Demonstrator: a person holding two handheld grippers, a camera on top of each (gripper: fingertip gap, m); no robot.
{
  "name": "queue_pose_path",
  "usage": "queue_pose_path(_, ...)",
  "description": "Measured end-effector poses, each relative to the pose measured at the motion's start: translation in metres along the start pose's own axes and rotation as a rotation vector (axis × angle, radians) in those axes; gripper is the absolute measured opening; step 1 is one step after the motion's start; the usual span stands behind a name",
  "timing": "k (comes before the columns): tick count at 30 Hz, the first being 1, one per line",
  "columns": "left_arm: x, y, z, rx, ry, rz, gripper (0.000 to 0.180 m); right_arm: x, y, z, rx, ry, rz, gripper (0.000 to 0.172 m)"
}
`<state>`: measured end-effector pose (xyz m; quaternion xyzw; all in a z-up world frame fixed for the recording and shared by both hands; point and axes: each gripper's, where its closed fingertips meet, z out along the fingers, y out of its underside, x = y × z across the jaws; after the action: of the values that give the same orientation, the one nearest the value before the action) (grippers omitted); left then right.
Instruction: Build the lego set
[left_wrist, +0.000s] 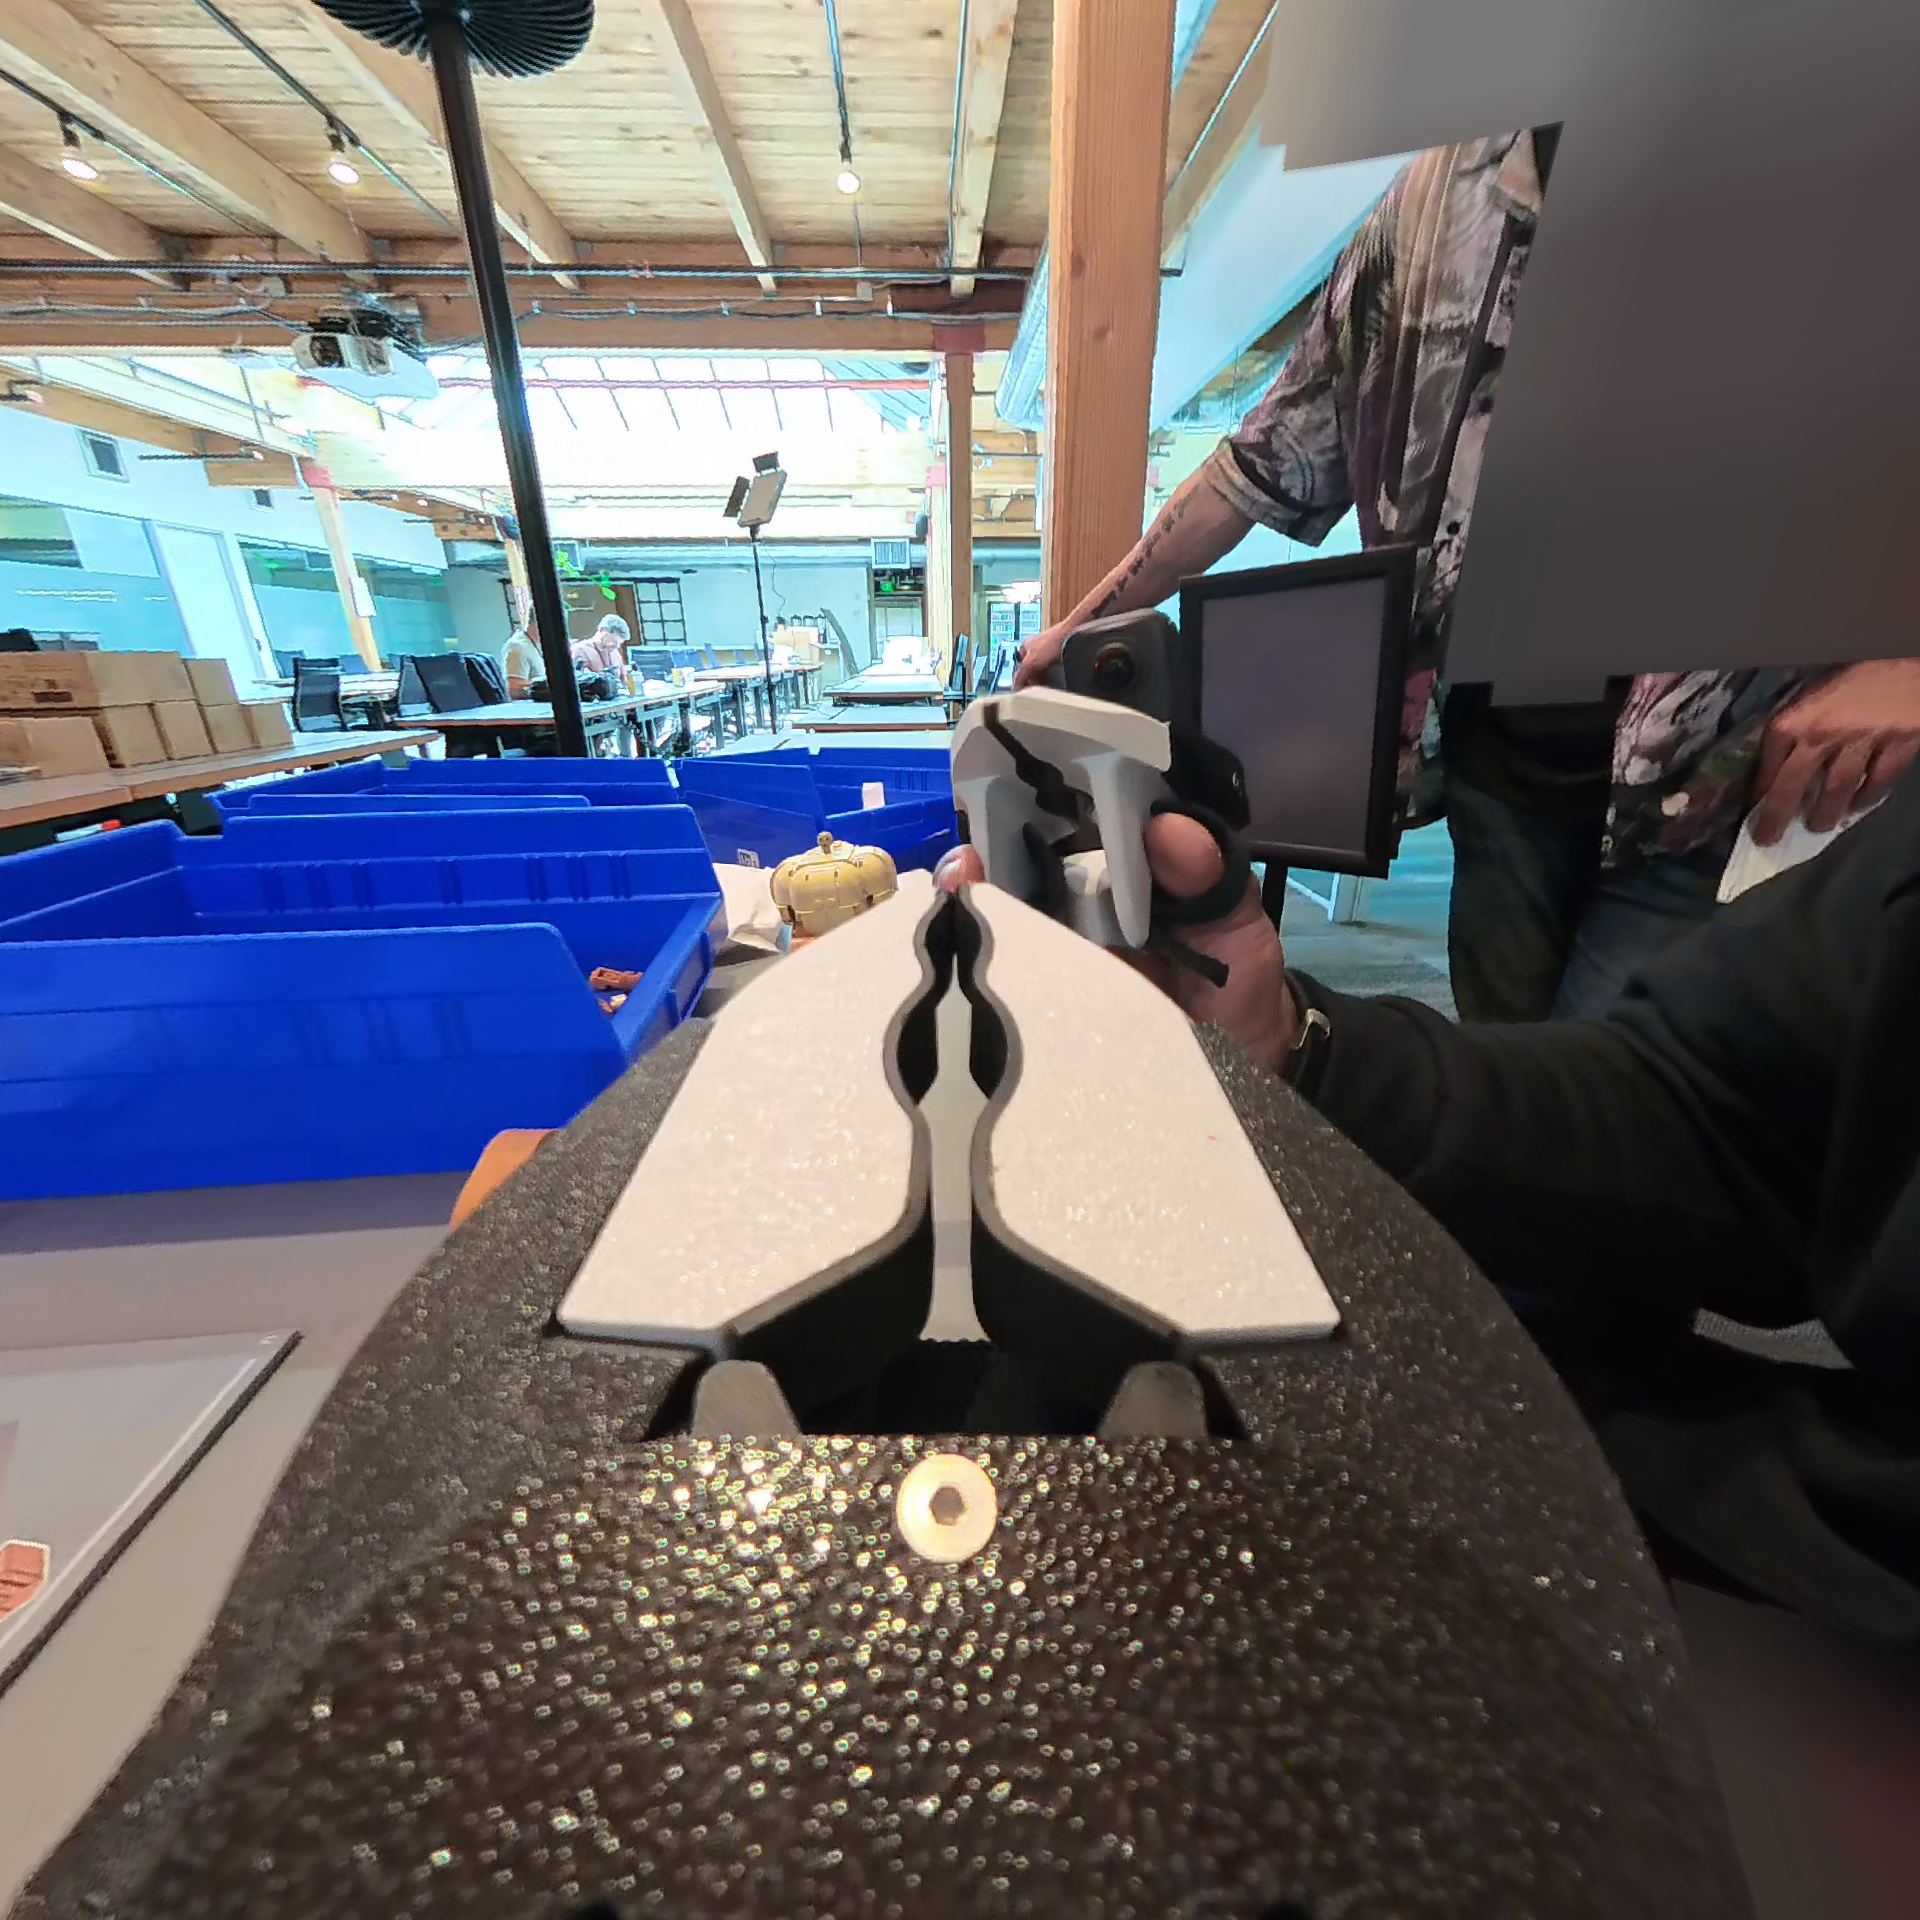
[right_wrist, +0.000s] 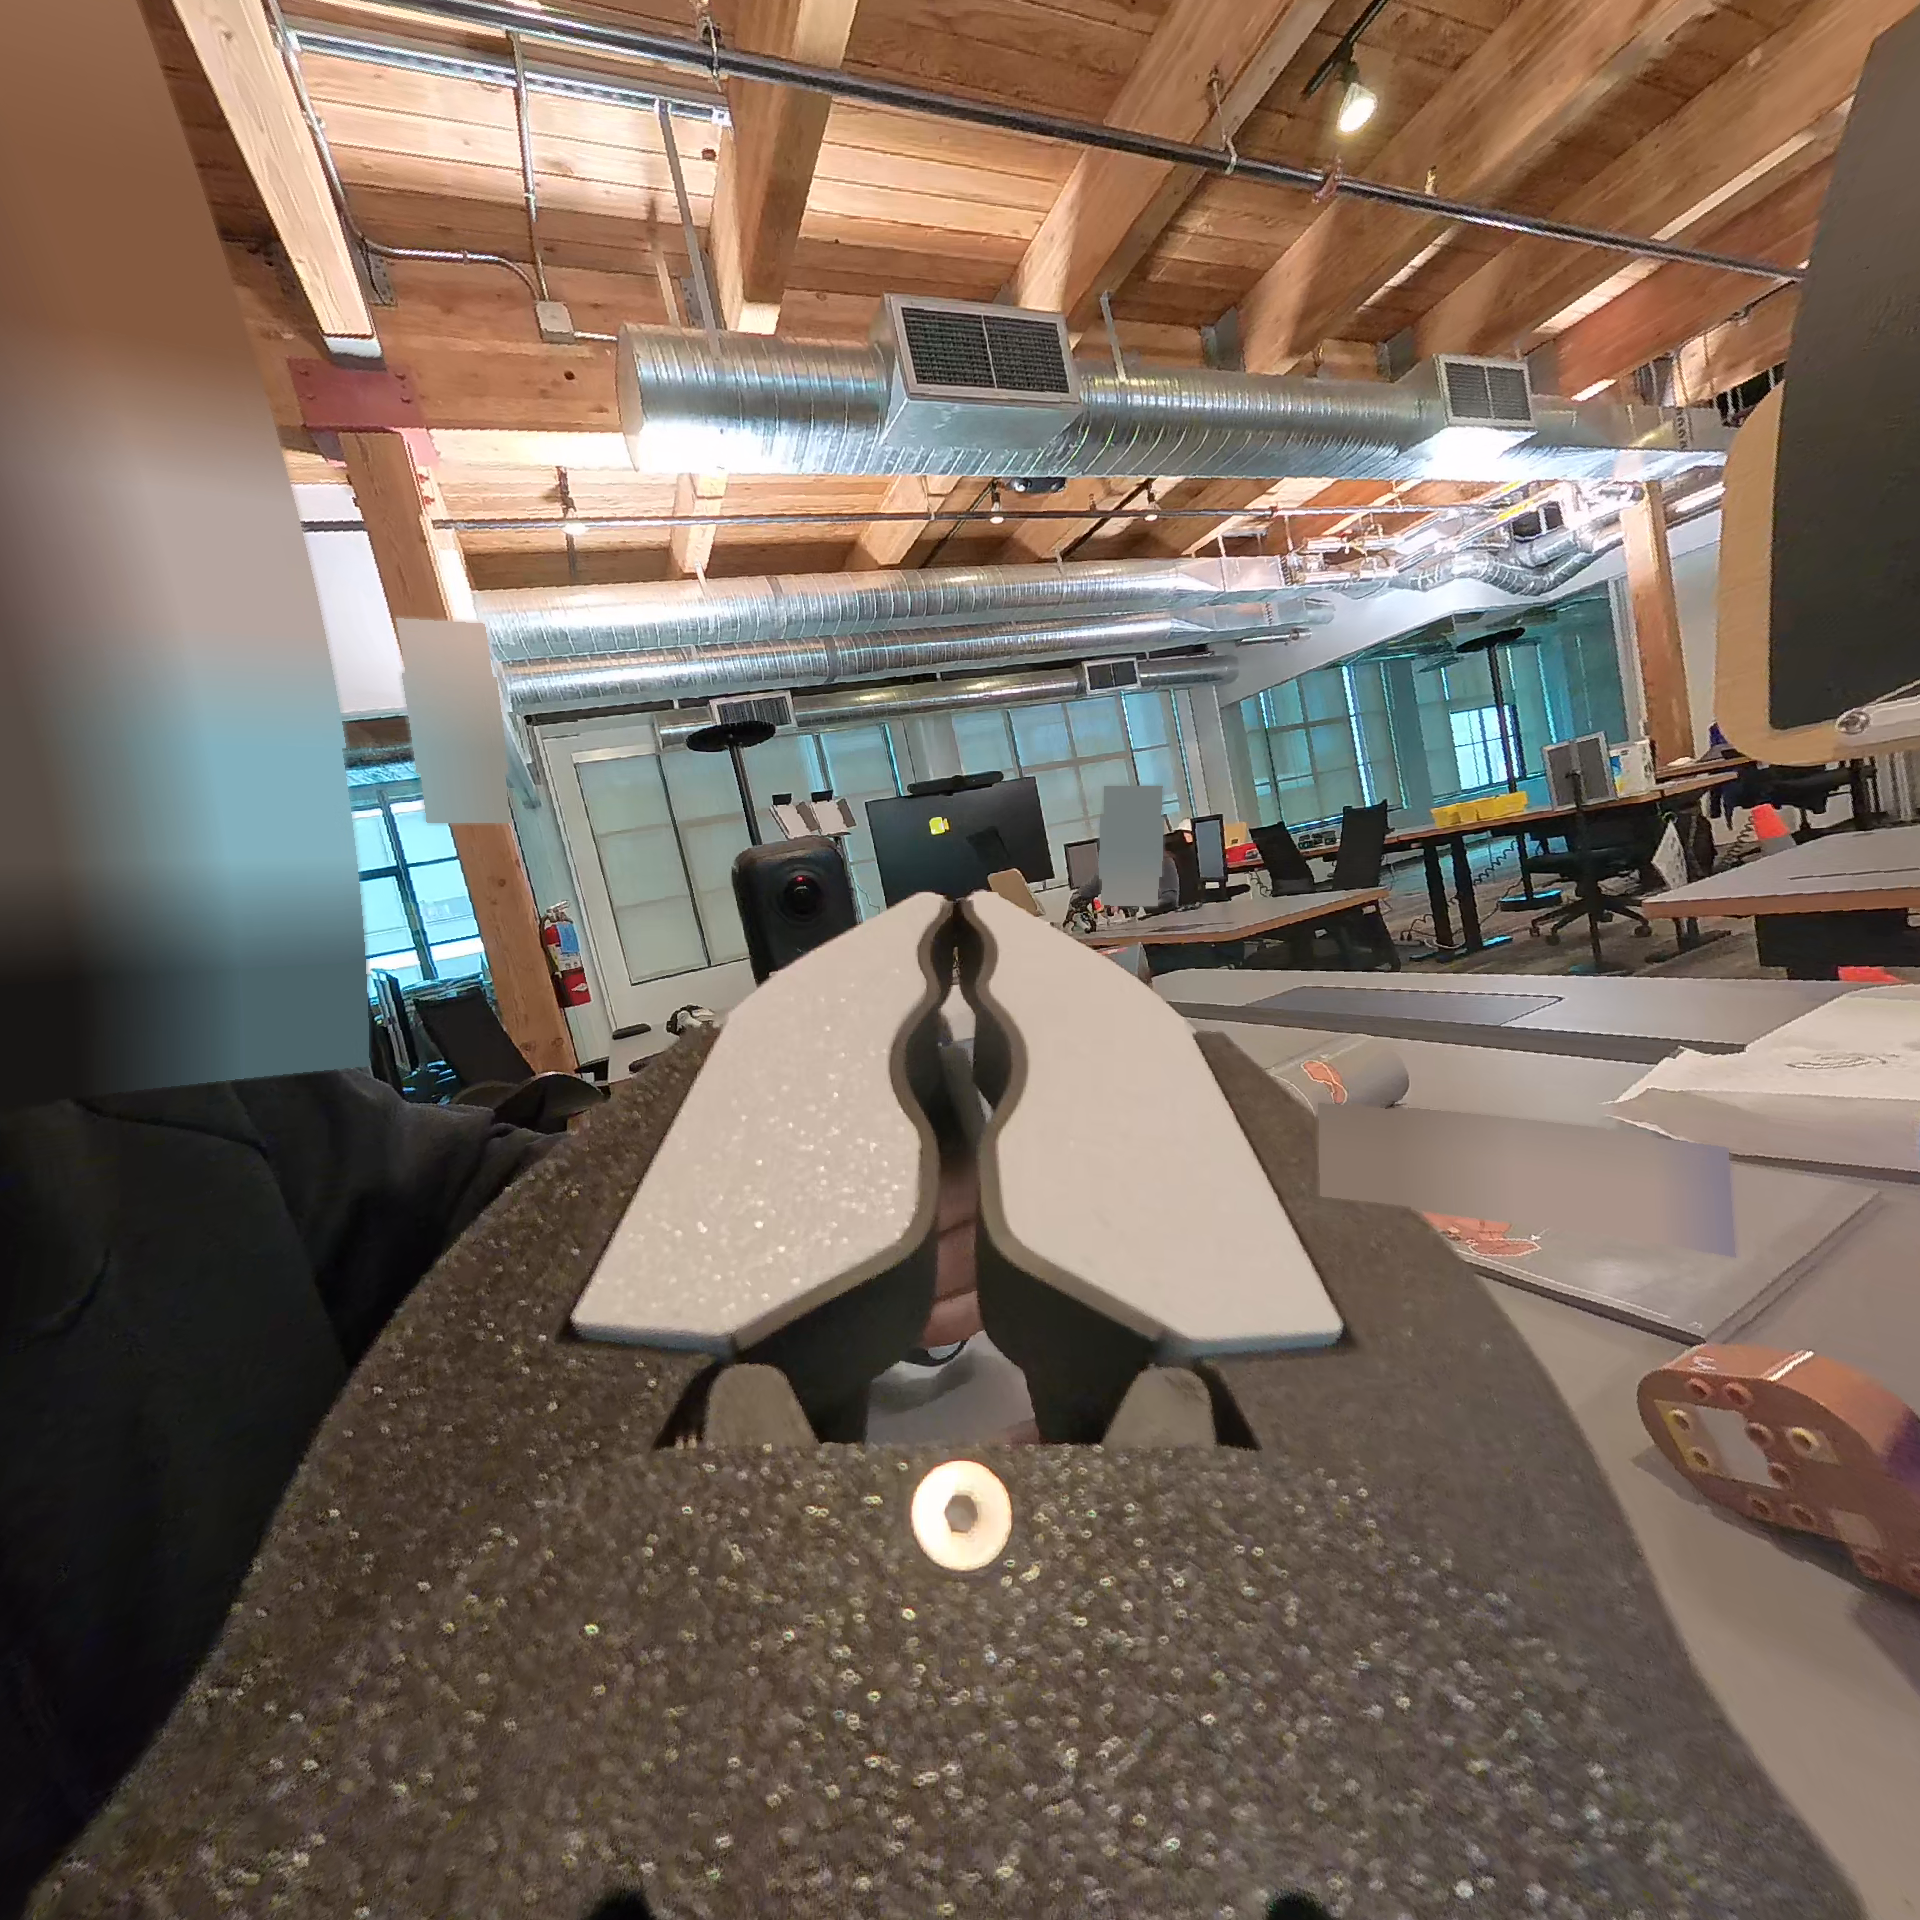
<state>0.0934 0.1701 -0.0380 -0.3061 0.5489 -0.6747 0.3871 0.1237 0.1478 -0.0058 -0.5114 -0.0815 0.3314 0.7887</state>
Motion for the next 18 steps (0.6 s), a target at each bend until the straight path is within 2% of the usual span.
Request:
queue_pose_path(9,-0.0002,0.0006,0.0001,0.000,0.000,-0.006,0.000,-0.0002,0.0003,0.0001,-0.001,-0.002,0.002,0.000)
queue_pose_path(11,-0.0015,-0.0001,0.0000,0.006,-0.008,-0.012,0.005,-0.0002,0.0002,0.0000,0.000,-0.002,0.003,0.000)
queue_pose_path(16,-0.0018,0.0004,0.0001,0.002,-0.014,0.002,0.000,-0.0005,0.0003,0.0001,-0.001,-0.003,0.002,0.000)
queue_pose_path(18,-0.0015,0.0007,0.0004,0.000,-0.014,0.003,0.004,-0.0004,0.0004,0.0001,-0.001,-0.003,0.002,0.000)
